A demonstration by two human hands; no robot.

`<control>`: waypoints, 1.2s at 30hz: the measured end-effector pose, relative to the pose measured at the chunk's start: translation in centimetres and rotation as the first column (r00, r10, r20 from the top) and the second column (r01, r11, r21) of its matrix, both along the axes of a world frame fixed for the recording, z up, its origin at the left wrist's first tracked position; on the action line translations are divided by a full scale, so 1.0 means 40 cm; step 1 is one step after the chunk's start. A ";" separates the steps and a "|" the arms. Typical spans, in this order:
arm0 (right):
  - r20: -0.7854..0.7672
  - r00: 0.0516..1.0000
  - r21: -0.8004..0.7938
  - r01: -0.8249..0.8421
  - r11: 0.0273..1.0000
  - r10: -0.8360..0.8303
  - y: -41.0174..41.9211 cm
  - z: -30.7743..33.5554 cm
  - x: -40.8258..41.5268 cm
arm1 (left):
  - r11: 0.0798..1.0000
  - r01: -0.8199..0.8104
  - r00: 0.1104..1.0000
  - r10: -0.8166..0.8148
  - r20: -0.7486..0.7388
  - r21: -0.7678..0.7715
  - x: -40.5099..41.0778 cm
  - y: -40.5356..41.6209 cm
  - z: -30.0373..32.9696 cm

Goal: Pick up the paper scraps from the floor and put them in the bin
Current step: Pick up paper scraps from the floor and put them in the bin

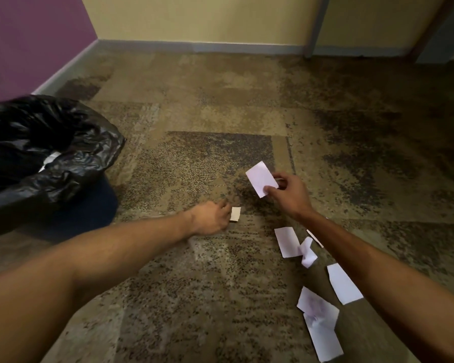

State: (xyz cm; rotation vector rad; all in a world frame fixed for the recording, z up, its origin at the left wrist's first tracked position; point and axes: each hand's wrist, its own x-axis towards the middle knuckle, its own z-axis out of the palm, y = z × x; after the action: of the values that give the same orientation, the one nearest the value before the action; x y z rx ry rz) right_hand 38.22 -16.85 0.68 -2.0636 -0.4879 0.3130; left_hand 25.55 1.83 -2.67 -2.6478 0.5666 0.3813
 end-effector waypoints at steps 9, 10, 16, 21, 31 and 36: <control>0.043 0.999 0.042 -0.022 0.999 0.020 0.027 0.100 -0.017 | 0.783 -0.399 0.836 0.525 0.162 -0.478 -0.029 0.026 0.196; 0.041 0.999 0.058 -0.018 0.998 0.016 0.034 0.115 -0.019 | 0.773 -0.396 0.809 0.549 0.211 -0.495 -0.033 0.035 0.221; 0.075 0.997 0.144 -0.038 0.989 0.028 0.080 0.228 -0.042 | 0.683 -0.373 0.634 0.681 0.365 -0.628 -0.095 0.099 0.346; 0.125 0.990 0.174 -0.086 0.981 0.065 0.127 0.316 -0.072 | 0.669 -0.319 0.542 0.710 0.450 -0.671 -0.146 0.135 0.439; 0.301 0.913 0.095 -0.317 0.944 0.277 0.256 0.502 -0.197 | 0.654 -0.314 0.265 0.757 0.598 -0.689 -0.278 0.253 0.591; 0.440 0.825 0.001 -0.396 0.918 0.355 0.355 0.598 -0.273 | 0.633 -0.428 0.144 0.752 0.643 -0.645 -0.360 0.329 0.636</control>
State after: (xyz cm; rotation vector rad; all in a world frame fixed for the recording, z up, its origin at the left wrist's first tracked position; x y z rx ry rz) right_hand 27.31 -2.67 24.59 -1.9326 -1.1715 0.0512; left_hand 11.17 15.01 22.77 -2.6910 -0.9476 -1.0399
